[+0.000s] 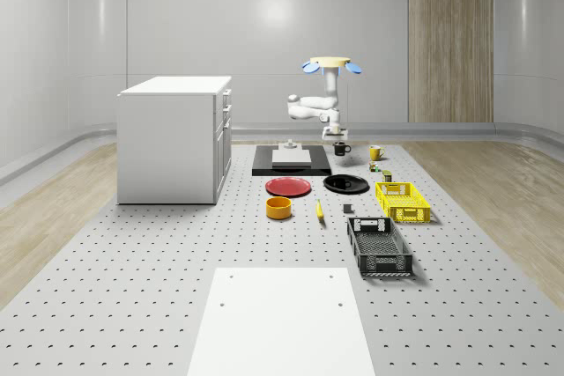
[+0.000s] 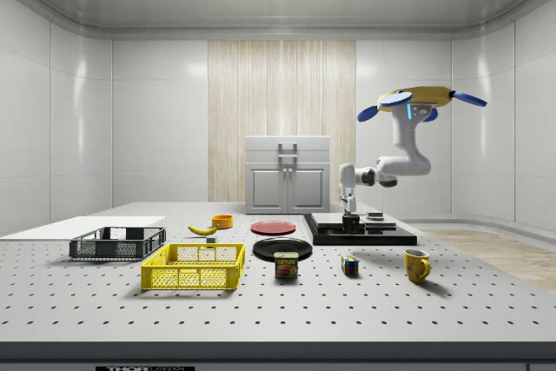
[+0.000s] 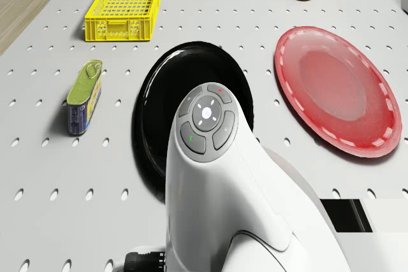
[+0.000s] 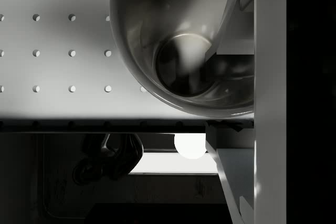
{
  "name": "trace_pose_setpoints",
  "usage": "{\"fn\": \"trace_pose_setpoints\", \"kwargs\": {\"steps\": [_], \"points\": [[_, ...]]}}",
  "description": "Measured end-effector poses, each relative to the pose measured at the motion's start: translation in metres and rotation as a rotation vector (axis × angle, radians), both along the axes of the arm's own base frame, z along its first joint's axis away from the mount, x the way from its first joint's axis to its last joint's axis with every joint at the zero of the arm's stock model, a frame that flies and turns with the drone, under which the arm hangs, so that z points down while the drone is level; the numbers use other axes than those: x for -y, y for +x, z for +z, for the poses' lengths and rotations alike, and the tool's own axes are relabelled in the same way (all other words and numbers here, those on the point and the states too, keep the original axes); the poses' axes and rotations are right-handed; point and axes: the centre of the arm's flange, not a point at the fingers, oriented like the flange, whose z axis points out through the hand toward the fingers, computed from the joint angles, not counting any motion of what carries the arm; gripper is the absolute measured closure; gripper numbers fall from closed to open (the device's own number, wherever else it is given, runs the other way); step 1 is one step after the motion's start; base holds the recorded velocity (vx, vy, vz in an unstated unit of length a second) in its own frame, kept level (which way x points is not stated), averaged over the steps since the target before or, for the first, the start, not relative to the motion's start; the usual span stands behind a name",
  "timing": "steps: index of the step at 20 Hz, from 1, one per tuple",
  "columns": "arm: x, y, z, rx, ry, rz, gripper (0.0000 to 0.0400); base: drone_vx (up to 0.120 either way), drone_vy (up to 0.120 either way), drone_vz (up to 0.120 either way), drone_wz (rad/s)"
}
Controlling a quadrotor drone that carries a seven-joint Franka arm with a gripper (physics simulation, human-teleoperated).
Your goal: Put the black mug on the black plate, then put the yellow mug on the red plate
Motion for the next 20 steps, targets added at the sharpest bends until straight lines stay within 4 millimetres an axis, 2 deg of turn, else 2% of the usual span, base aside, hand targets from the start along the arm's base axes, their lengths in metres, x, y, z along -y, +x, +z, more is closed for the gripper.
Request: {"fn": "trace_pose_setpoints", "kwargs": {"steps": [20], "points": [[0.0,0.0,0.0,0.0,0.0,0.0,0.029,0.12,0.0,0.0,0.0]]}}
